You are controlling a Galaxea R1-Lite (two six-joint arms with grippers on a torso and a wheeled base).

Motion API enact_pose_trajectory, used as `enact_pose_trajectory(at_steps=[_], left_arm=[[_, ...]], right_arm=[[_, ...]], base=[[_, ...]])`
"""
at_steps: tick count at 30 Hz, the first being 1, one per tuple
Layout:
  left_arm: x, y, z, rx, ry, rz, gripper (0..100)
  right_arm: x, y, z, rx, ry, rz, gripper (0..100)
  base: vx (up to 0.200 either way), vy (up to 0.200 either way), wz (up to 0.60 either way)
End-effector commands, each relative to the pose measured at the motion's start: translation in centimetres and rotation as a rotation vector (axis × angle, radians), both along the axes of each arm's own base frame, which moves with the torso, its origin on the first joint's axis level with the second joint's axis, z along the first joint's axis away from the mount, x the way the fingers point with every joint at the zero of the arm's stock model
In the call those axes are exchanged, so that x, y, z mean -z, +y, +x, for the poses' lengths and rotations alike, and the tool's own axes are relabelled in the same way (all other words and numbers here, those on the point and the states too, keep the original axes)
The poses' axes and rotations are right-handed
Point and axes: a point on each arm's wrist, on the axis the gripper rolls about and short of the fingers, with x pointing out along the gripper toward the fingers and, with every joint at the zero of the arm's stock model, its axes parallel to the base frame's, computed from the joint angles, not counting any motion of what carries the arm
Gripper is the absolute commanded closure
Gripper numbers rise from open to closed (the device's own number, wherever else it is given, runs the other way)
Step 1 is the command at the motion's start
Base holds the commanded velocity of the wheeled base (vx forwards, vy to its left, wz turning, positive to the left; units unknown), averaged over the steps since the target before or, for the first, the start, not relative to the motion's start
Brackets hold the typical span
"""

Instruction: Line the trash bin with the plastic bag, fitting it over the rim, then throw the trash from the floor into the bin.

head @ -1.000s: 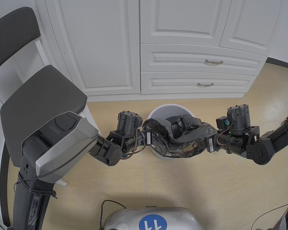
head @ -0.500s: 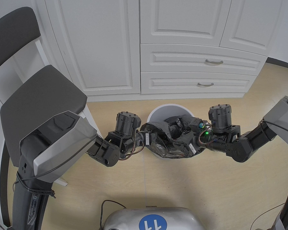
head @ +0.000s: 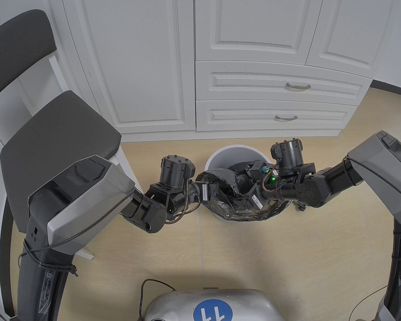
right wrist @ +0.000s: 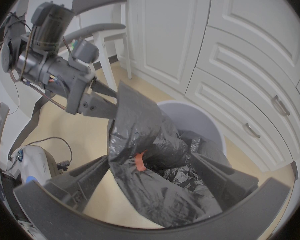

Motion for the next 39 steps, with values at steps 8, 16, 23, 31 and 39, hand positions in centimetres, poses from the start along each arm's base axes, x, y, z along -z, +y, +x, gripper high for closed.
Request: enact_pose_trajectory(at_steps=[8,16,23,31,39], left_arm=[[-0.1,0.1,0.0,-0.003,-0.004,-0.001,0],[0.4,0.5,-0.8,-0.022,-0.035,-0.007,0],[1.0,0.8,-1.5,-0.031,-0.044,-0.009,0],[0.3,0.6,-1.8,-0.024,-0.089,-0.038,0],[-0.2,0.2,-3.1,-0.002,-0.098,-0.044,0]], right_arm=[[0.0,-1.4,4.1,0.076,-0.050,-0.016,100],[1.4,-0.2,9.8,0.381,-0.273,0.040,100],[7.0,0.7,12.8,0.514,-0.394,0.075,100],[5.1,0.4,13.0,0.539,-0.603,0.217,100],[1.4,2.5,11.8,0.488,-0.709,0.316,0]], base=[[0.000,0.000,0.00],[0.000,0.000,0.00],[0.000,0.000,0.00],[0.000,0.000,0.00],[0.000,0.000,0.00]])
